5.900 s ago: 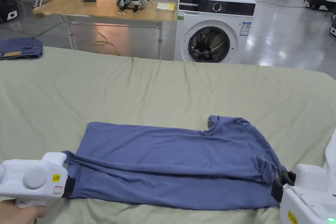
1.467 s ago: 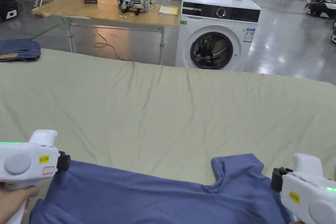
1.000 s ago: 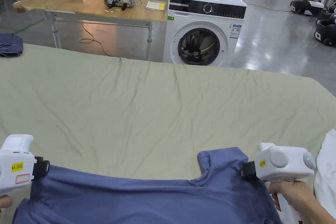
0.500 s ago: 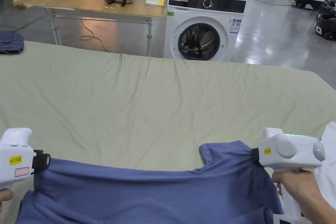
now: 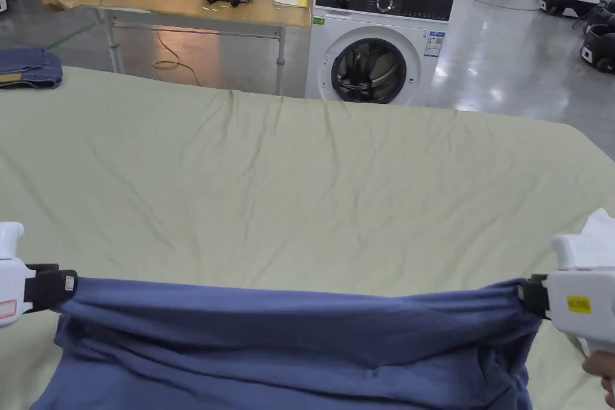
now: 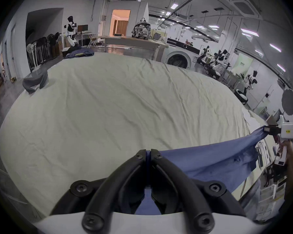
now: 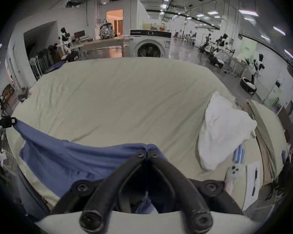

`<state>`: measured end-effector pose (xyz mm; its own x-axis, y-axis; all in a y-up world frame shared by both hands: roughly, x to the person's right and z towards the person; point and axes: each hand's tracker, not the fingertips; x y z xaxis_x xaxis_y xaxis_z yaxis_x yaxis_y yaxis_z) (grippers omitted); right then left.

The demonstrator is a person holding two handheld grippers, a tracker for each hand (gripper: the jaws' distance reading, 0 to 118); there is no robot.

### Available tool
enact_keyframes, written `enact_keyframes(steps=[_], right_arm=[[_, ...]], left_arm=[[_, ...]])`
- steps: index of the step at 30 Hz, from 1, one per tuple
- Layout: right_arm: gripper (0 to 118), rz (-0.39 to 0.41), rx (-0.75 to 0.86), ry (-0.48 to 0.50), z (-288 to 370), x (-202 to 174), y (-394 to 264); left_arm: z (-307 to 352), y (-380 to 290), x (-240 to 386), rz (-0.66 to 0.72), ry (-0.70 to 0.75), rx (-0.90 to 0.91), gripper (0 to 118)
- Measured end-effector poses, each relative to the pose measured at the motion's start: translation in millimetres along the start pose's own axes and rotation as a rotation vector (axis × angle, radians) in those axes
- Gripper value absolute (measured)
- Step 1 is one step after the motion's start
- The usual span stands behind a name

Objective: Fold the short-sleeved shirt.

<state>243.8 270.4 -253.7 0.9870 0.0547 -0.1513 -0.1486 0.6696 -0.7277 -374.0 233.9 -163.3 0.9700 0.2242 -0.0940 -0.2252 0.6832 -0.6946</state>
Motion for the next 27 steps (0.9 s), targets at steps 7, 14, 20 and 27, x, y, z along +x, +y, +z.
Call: enact_keyframes(steps=[7, 14, 20, 27], right_arm=[[0, -0.012, -0.116, 0.011, 7.4, 5.4, -78.7], [0, -0.035, -0.23, 0.008, -9.8, 14.8, -133.1], [0, -0.025, -0.304, -0.003, -38.9, 8.6, -150.5], [0, 0.014, -0.294, -0.054, -47.8, 5.7, -150.8]], left_arm=[[10.4, -60.3, -9.8, 0.003, -0.007, -0.095, 0], [-2.9, -107.6, -26.5, -0.001, 0.03, -0.212, 0], [-26.3, -121.9, -19.9, -0.07, 0.086, -0.269, 0], [-26.0, -118.7, -14.0, -0.068, 0.104, -0.266, 0]])
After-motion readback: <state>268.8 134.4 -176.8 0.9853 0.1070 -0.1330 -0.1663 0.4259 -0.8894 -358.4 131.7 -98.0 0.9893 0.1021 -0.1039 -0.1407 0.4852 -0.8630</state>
